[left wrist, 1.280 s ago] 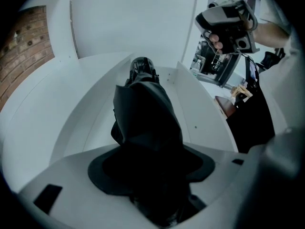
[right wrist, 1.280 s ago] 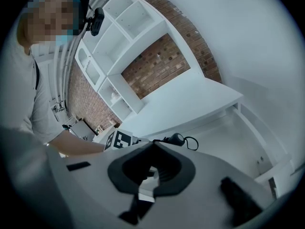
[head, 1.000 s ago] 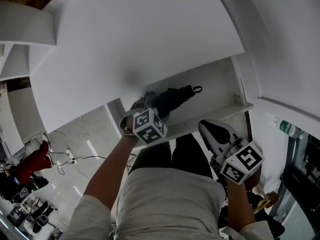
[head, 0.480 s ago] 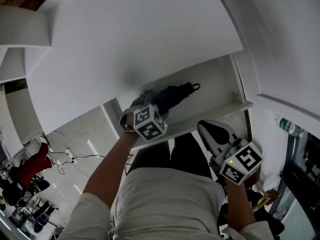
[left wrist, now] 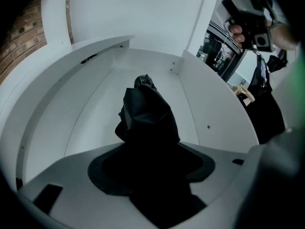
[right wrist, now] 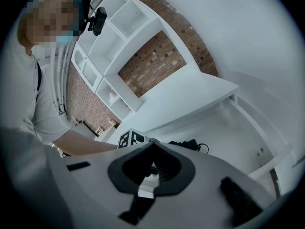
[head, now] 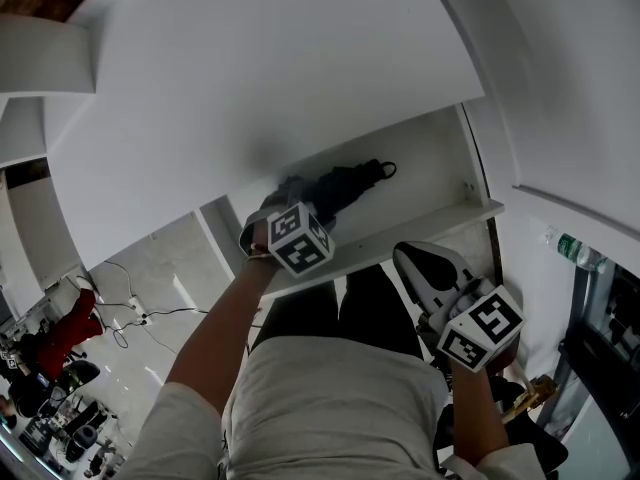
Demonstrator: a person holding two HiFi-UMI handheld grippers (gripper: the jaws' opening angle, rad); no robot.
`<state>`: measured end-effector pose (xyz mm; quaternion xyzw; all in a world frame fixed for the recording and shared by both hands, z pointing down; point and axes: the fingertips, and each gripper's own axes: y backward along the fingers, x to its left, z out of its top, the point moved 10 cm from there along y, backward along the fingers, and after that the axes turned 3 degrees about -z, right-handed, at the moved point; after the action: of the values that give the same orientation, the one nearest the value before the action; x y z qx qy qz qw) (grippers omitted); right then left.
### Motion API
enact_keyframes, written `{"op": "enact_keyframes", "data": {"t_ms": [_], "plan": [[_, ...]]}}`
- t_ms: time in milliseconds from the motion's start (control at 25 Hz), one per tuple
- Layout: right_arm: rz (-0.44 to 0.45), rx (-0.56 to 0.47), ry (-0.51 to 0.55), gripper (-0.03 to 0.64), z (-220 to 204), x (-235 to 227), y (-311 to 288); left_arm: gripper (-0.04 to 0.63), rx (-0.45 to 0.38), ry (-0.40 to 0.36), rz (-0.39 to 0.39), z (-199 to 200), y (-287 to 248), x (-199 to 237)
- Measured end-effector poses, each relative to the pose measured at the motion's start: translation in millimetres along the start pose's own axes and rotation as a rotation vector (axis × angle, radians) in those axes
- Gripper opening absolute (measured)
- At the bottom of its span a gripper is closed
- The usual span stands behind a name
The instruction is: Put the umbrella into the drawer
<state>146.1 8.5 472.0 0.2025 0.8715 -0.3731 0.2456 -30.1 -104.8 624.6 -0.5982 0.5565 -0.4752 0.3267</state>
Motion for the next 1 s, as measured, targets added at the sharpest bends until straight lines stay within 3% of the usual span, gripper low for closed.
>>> {"op": "enact_keyframes", "data": {"t_ms": [1000], "plan": [[0.019,0.01,-0.014,0.028,-5,-5,-3,0.291,0.003,0.042,-0.038,-1,-19,6]]}}
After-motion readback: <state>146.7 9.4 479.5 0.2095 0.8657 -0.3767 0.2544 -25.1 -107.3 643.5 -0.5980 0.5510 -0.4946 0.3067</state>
